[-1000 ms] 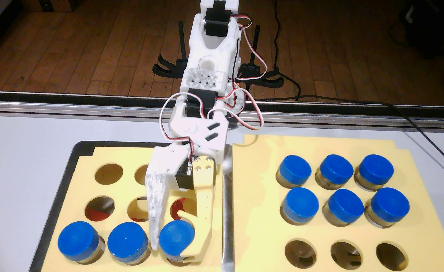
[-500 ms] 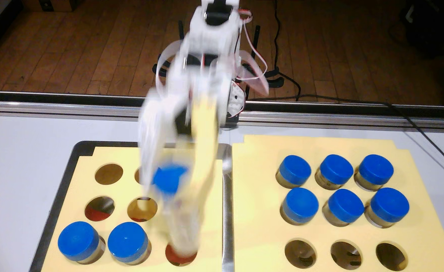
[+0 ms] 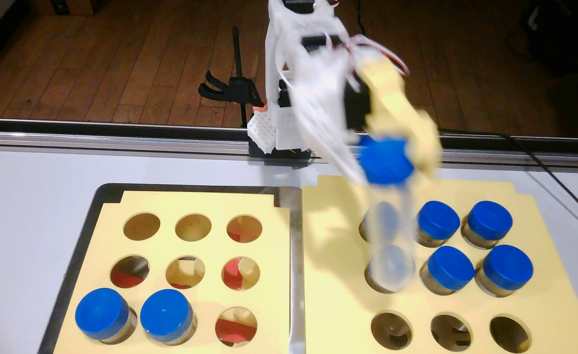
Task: Move the test tubes
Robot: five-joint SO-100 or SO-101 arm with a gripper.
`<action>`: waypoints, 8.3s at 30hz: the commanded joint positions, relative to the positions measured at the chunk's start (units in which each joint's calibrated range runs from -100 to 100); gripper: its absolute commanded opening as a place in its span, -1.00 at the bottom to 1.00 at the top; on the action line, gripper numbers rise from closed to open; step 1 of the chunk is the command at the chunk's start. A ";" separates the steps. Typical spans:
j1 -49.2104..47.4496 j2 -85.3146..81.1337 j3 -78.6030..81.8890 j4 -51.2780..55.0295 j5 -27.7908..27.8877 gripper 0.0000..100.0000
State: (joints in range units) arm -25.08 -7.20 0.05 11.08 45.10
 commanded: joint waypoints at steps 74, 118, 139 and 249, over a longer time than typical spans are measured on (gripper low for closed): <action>-6.23 16.19 -23.33 -4.37 4.38 -0.33; 24.37 15.06 6.17 -4.76 4.28 -0.42; 23.34 17.06 -0.82 -3.51 3.75 -0.88; 30.08 26.18 -7.99 -1.67 3.33 -0.46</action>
State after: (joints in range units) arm 5.84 18.64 -5.29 10.02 48.72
